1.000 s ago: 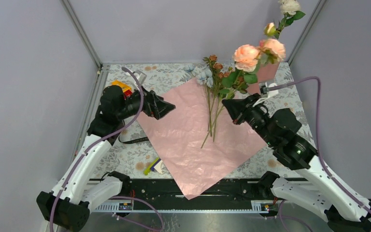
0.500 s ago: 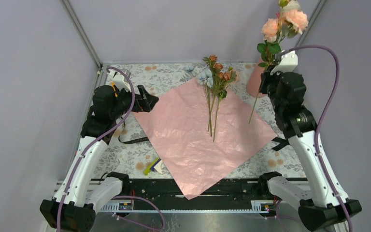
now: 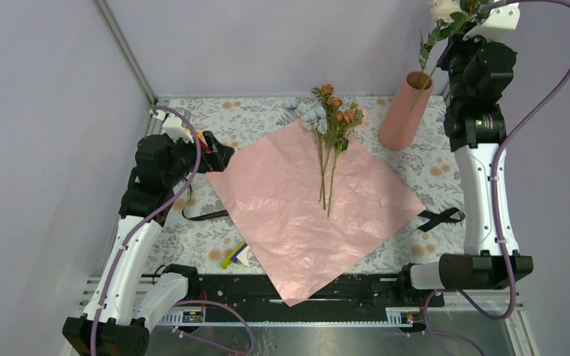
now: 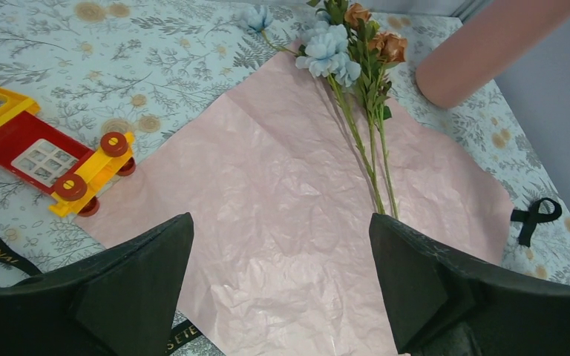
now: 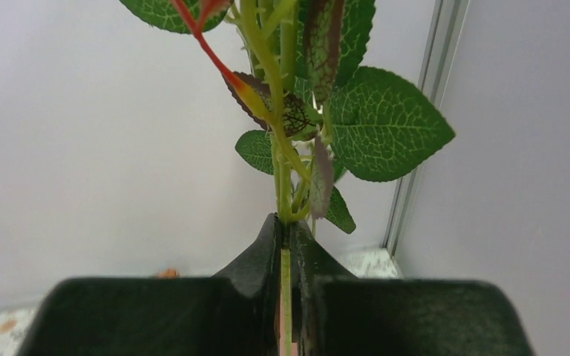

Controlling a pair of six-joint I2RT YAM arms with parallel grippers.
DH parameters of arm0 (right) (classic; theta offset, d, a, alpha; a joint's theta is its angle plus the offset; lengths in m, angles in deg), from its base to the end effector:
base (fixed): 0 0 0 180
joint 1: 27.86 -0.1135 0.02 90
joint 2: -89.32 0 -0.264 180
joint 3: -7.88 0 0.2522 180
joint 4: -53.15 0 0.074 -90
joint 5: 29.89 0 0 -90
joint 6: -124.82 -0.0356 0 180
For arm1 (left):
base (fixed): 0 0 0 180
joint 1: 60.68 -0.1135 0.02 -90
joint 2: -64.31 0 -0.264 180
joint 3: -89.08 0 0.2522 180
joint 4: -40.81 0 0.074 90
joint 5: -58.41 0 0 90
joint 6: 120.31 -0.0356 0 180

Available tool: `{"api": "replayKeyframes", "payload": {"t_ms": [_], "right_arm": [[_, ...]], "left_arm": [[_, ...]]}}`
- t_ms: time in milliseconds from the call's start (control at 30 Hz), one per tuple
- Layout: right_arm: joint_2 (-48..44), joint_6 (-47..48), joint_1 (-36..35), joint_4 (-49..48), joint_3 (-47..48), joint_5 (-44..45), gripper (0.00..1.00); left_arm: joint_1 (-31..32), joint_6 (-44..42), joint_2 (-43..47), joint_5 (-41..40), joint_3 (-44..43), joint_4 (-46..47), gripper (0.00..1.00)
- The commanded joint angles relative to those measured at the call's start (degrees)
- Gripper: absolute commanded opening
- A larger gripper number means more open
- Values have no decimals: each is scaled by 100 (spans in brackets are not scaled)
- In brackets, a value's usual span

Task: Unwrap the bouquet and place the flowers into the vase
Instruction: Insert the fake flower into the vase.

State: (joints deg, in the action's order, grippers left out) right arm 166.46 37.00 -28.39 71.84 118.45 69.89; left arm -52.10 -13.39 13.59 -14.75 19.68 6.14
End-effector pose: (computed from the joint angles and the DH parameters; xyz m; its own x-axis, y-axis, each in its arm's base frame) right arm 0.2773 -0.0035 0.5376 0.2483 -0.0352 -0.9680 0.1647 0.9863 0.0064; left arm 0.1919 -0.0394 0.3689 -0.3823 -0.2240 -0.8965 0.3208 0.8776 -0.3561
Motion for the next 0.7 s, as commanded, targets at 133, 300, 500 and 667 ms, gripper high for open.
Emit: {"api": "replayKeyframes", "payload": {"t_ms": [133,300,500,667], "right_arm": [[659,11,322,-761,1190,183,0],[850,-1,474,-800,1498,175,0],[1160,-62,587,-713,1864,51,0],[1519,-90,598,-703,1896,-46,0]], "left_arm": [[-202,-41,98,-117,-70,113,95],[-242,-10,88,-83,-62,122,95],[-282,45,70,-28,-37,150,95],[-295,74,78,-21,-18,172,95]]}}
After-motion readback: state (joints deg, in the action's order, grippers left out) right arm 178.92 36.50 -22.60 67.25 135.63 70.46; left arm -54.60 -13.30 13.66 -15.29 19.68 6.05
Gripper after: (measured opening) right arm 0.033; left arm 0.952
